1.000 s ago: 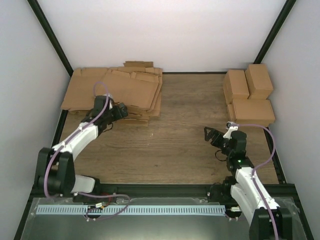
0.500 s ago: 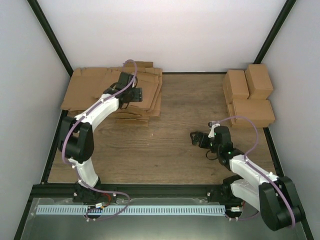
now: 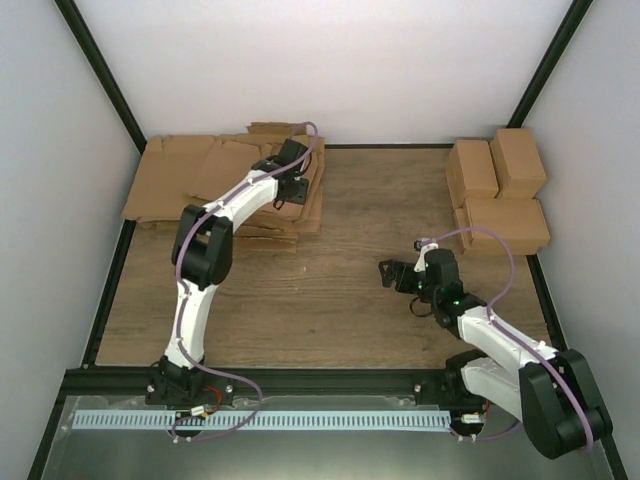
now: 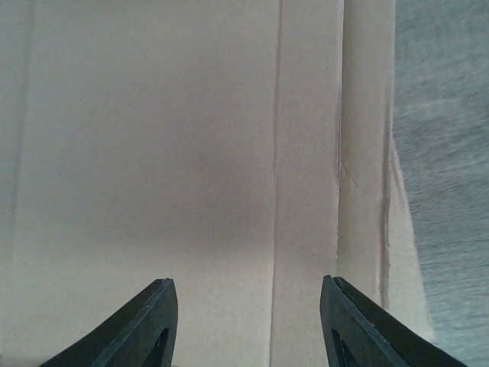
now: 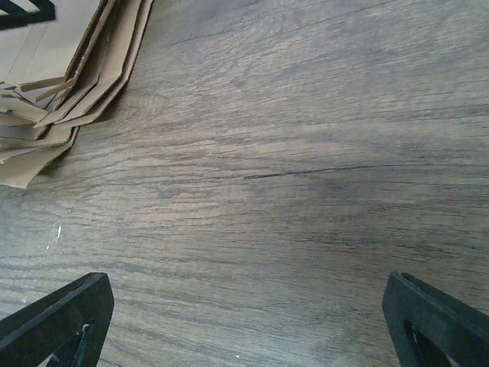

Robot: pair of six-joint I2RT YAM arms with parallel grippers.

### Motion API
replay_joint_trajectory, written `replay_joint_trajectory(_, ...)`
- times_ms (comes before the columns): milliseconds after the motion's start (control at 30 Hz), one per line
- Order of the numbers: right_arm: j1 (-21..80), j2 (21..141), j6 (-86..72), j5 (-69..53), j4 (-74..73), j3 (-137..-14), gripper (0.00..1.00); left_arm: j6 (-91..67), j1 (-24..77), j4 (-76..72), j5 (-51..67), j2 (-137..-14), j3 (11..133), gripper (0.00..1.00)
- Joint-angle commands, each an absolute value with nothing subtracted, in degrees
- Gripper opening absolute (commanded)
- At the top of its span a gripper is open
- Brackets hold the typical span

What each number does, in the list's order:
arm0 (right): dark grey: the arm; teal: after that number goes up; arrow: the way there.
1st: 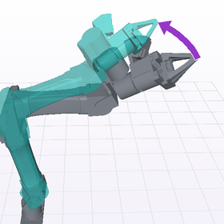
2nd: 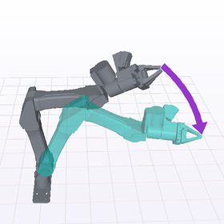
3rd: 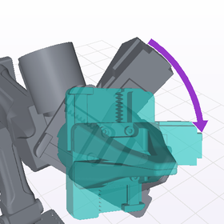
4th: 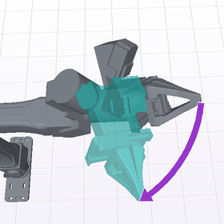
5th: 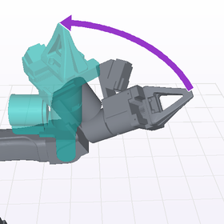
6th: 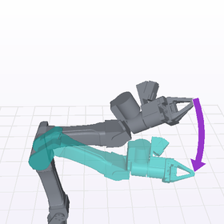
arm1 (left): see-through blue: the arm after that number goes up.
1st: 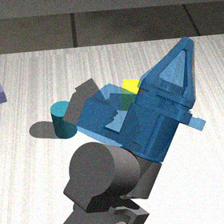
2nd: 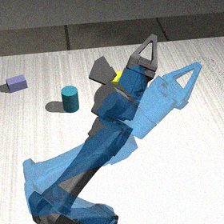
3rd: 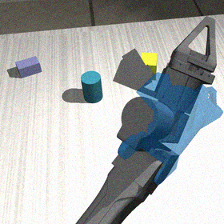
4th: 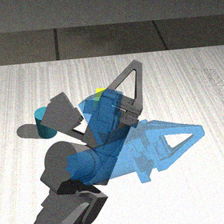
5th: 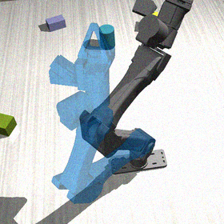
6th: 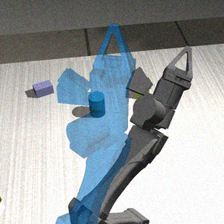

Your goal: Fold the paper box

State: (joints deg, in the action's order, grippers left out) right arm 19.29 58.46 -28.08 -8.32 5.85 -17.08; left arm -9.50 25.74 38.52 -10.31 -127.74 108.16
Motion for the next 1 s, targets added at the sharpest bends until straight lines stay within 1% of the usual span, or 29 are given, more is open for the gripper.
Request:
replay_joint_trajectory(0,19.81,57.48,-27.51,-6.78,5.94,-18.27,1.0,-7.38,25.98,44.0,-10.31,-132.28,114.24,0.54)
replay_joint_trajectory(100,19.78,57.73,-27.59,-6.6,5.77,-18.4,1.0,-6.75,26.42,43.97,-9.6,-133.74,115.22,0.66)
replay_joint_trajectory(200,19.83,58.1,-27.65,-6.46,5.71,-18.5,1.0,-6.58,26.9,44.04,-9.7,-135.03,115.73,0.69)
replay_joint_trajectory(267,19.82,58.29,-27.61,-6.44,5.62,-18.58,1.0,-6.88,27.05,45.16,-10.98,-136.42,117.02,0.67)
replay_joint_trajectory(400,19.84,58.11,-27.69,-6.41,5.5,-18.58,1.0,-7.46,27.36,47.24,-16.01,-137.89,118.29,0.56)
replay_joint_trajectory(500,19.85,57.93,-27.72,-6.26,5.53,-18.5,1.0,-7.18,28.11,47.86,-19.24,-137.46,118.29,0.55)
replay_joint_trajectory(567,19.81,58.01,-27.69,-6.24,5.5,-18.59,1.0,-6.98,28.74,48.21,-21.02,-136.75,118.32,0.47)
replay_joint_trajectory(633,19.85,58.01,-27.74,-6.19,5.46,-18.63,1.0,-6.93,29.04,48.5,-22.04,-135.63,118.37,0.33)
replay_joint_trajectory(767,19.78,57.92,-27.78,-6.14,5.45,-18.62,1.0,-7.89,29.77,49.24,-23.63,-132.57,118.48,0.09)
replay_joint_trajectory(800,19.81,57.92,-27.77,-6.15,5.48,-18.6,1.0,-8.06,30.18,49.41,-24.96,-131.8,118.4,0.05)
replay_joint_trajectory(967,19.78,57.83,-27.8,-6.16,5.37,-18.61,1.0,-8.86,31.71,51.79,-32.08,-128.35,118.39,0.04)
